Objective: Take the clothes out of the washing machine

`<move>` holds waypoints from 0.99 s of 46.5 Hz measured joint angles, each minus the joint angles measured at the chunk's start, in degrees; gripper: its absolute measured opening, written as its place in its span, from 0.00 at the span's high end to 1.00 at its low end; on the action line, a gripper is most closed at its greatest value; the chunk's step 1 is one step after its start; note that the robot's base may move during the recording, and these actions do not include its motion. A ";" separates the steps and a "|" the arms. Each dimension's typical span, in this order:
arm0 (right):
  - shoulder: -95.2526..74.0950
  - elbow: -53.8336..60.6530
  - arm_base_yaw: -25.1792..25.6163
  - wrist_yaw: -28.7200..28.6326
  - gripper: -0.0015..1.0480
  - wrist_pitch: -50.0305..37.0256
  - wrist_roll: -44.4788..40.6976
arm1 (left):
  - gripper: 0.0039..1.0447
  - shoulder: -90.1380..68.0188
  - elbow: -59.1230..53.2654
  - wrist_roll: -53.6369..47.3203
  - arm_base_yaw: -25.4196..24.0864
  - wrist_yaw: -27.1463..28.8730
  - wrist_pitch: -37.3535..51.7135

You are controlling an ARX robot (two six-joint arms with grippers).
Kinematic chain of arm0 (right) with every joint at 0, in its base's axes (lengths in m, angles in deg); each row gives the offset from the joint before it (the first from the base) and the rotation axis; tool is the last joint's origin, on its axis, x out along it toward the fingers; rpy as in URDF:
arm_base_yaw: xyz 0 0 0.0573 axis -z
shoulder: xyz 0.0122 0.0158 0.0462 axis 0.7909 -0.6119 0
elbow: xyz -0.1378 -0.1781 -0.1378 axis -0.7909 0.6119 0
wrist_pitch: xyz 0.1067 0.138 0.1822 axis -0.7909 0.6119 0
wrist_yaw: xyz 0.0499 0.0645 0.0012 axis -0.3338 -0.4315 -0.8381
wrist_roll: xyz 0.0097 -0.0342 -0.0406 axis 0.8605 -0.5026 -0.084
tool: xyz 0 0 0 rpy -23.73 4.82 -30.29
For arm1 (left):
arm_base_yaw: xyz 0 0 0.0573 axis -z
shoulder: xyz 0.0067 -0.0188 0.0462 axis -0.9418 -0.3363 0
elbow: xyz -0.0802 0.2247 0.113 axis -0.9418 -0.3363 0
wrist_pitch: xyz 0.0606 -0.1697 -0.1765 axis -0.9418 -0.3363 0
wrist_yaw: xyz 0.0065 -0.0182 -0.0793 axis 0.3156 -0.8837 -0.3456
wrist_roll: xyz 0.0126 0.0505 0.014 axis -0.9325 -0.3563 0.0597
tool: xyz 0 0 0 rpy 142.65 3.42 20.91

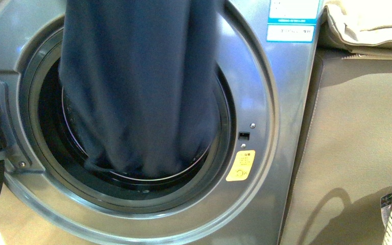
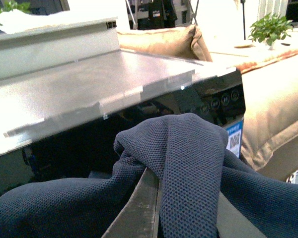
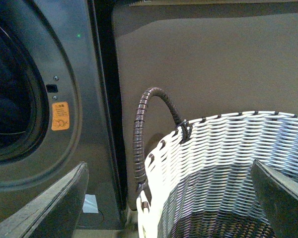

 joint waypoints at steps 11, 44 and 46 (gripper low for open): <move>0.00 0.00 0.02 0.00 0.07 0.00 0.00 | 0.91 -8.39 19.43 0.13 4.55 -0.61 -10.84; 0.00 0.00 0.00 0.00 0.07 0.00 0.00 | 0.91 -17.81 37.88 -0.79 14.71 -5.14 -19.96; 0.00 0.00 0.02 0.00 0.07 0.00 0.00 | 0.91 -17.92 37.88 -0.79 14.71 -5.11 -19.96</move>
